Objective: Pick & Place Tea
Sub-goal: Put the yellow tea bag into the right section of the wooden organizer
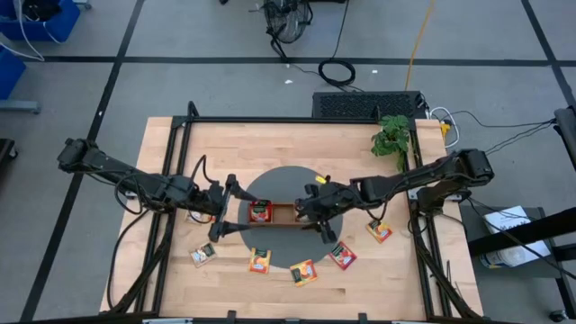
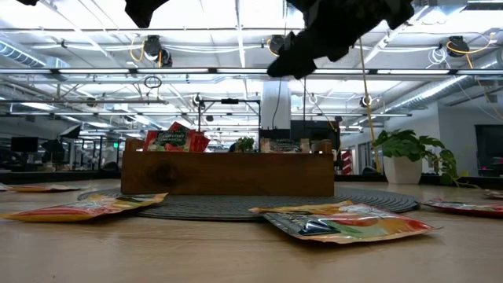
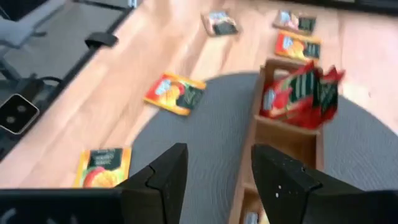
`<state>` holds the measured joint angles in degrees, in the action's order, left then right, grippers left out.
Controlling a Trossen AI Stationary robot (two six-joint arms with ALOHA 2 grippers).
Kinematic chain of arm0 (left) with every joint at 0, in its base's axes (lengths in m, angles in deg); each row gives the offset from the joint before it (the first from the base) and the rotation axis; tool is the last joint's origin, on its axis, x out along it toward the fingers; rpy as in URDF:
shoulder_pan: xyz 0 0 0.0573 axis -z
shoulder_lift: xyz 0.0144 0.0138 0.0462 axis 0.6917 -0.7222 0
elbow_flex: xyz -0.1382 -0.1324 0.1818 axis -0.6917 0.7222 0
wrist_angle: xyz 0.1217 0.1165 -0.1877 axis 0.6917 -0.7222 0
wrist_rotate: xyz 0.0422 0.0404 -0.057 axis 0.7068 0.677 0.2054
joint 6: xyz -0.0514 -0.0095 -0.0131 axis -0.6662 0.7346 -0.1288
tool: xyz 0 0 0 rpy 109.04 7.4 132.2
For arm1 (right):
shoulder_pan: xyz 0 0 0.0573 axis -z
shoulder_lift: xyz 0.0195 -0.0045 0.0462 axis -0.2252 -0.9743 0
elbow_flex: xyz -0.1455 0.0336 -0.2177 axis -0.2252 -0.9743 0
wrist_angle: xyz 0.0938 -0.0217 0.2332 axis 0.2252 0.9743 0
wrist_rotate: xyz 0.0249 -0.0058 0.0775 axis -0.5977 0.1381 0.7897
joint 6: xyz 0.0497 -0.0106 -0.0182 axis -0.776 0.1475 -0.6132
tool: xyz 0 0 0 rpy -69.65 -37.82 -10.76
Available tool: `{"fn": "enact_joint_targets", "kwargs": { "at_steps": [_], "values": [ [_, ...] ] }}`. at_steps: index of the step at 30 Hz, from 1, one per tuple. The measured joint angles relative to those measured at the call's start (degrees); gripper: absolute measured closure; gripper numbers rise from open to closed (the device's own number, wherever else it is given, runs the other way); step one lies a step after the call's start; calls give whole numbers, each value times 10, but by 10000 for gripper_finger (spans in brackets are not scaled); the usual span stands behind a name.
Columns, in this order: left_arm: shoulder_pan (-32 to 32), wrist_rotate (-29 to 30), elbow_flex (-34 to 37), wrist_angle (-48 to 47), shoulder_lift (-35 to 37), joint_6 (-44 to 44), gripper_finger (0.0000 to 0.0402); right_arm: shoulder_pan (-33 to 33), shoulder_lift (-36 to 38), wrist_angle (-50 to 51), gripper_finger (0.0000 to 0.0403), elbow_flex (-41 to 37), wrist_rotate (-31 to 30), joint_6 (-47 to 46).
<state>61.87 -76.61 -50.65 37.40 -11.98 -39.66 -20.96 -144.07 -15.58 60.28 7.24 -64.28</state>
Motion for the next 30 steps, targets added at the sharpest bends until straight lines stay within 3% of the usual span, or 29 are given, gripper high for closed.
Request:
{"fn": "enact_joint_targets", "kwargs": {
  "at_steps": [4, 8, 12, 16, 21, 30],
  "values": [
    [-3, -1, 0, -28, 0, 2, 9, 0, 2, -25, 243, -9, 2, 13],
    [-4, 11, -10, -126, 0, -57, 9, 1, 37, -31, 243, -25, 0, 17],
    [5, 79, -77, -327, 0, -134, 9, 4, 98, -30, 243, -71, -7, 3],
    [17, 112, -153, -548, -17, -249, 9, 4, 181, -55, 243, -144, -69, -18],
    [34, 91, -193, -763, -55, -411, 9, 4, 280, -158, 245, -256, -106, -22],
    [35, -16, -178, -914, -127, -743, 9, 4, 390, -308, 245, -376, -107, 12]
  ]
}}
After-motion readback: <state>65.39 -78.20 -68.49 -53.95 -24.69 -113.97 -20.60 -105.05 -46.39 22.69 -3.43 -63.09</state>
